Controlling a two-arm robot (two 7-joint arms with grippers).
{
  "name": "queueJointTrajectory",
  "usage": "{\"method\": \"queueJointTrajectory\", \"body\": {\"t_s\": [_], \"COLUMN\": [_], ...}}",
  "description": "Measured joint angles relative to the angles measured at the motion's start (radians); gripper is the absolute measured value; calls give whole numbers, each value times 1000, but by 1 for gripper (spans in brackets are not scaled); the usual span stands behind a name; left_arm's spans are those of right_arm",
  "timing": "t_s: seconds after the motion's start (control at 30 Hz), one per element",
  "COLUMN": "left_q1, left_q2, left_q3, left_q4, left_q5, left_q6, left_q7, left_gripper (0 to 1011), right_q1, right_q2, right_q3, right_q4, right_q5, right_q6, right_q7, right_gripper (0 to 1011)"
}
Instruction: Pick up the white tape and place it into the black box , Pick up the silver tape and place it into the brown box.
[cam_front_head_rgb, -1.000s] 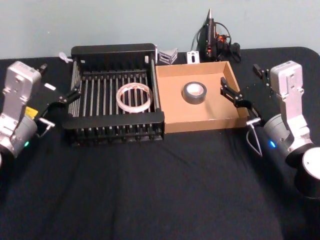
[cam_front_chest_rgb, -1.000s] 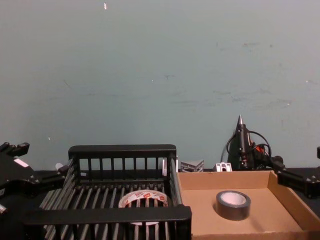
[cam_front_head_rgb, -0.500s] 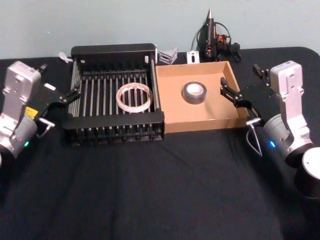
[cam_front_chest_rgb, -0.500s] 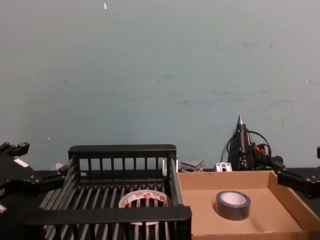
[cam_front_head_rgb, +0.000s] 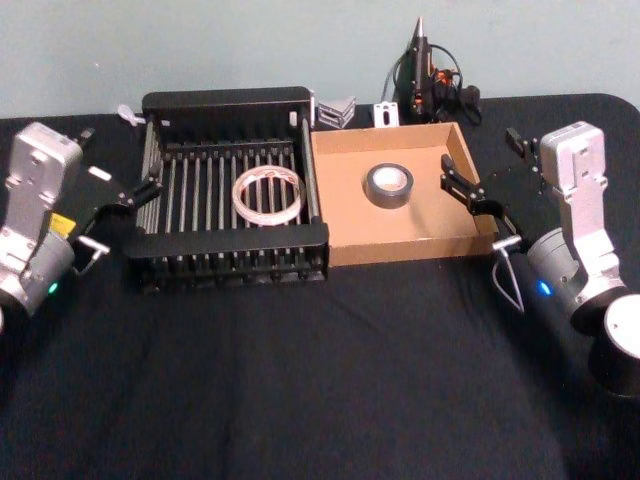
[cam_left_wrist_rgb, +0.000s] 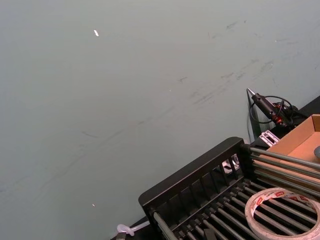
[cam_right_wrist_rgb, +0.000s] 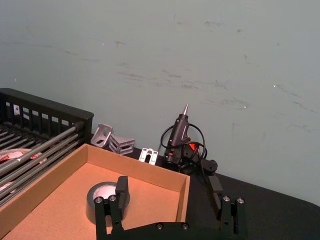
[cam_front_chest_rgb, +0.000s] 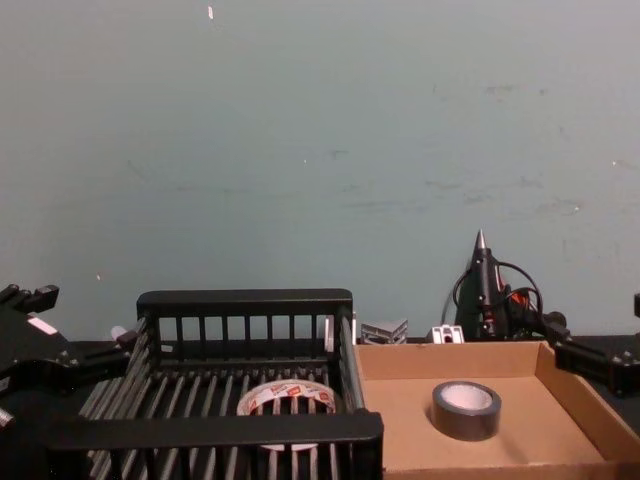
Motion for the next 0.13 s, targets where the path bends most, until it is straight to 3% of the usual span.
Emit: {"method": "queueJointTrajectory", "body": {"t_s": [0.13], "left_q1": [0], "left_q2": [0], "left_q3": [0], "left_q4": [0], "left_q5": [0], "left_q6": [0], "left_q7": [0], "left_gripper": [1001], "right_q1": [0], "right_q2": [0], "right_q3": [0], "right_q4": [0], "right_q5": [0], "right_q6": [0], "right_q7": [0], "right_gripper": [1002]}}
